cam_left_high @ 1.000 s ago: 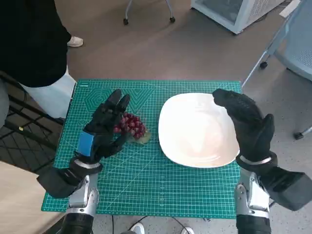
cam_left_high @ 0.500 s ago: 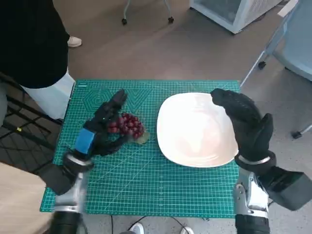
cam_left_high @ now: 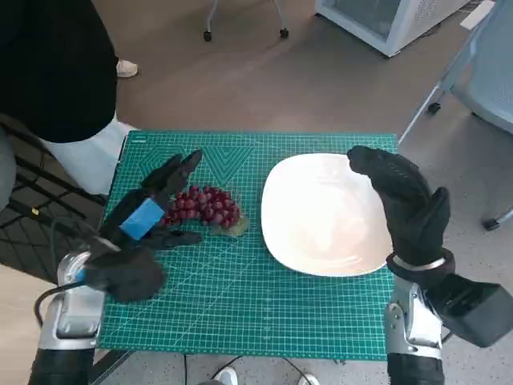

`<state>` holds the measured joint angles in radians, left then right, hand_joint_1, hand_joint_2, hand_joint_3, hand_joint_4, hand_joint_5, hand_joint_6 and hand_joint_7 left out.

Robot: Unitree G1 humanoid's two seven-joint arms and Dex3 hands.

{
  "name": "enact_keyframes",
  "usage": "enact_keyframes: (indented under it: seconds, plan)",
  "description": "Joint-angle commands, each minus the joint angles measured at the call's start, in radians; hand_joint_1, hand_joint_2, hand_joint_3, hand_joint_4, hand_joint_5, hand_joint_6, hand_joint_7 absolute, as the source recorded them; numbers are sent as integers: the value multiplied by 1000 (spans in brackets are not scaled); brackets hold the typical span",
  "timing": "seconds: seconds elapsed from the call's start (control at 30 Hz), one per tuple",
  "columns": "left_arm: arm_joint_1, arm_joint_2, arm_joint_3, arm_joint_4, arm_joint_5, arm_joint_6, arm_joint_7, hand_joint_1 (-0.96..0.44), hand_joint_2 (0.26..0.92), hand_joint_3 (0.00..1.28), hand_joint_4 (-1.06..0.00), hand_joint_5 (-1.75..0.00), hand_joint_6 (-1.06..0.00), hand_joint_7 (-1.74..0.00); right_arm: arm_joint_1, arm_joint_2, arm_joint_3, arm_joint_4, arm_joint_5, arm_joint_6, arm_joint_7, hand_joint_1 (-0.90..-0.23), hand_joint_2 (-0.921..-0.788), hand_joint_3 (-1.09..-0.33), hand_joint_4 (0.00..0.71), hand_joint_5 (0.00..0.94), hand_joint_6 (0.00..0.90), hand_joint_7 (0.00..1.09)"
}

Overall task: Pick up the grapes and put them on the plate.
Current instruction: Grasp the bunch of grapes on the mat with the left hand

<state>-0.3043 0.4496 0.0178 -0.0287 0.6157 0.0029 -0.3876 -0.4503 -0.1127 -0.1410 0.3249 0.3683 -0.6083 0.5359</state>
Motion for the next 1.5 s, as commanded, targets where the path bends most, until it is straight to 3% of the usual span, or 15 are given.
enact_keyframes:
  seconds: [0.03, 0.5, 0.83, 1.5]
  plan:
    - [-2, 12, -56, -43, 39, 86, -24, -478, 684, 0, 1, 1, -72, -22, 20, 4, 0, 6, -7, 10, -10, -518, -921, -627, 250, 0, -1, 505]
    - [-69, 15, -158, -5, 54, 222, -47, -382, 667, 0, 1, 1, -92, -11, 20, -1, -1, 1, -20, 13, -23, -513, -921, -632, 249, 0, -1, 504]
    - [-135, 7, -224, 72, 62, 254, -30, -345, 665, 0, 1, 1, -95, -6, 17, -7, -3, 5, -24, 10, -21, -512, -921, -632, 249, 0, -1, 503]
    - [-382, -59, -378, 485, 75, 276, 8, -299, 664, 6, 1, 1, -99, -2, 15, -10, -5, 18, -15, 3, -2, -513, -921, -630, 249, 0, -1, 506]
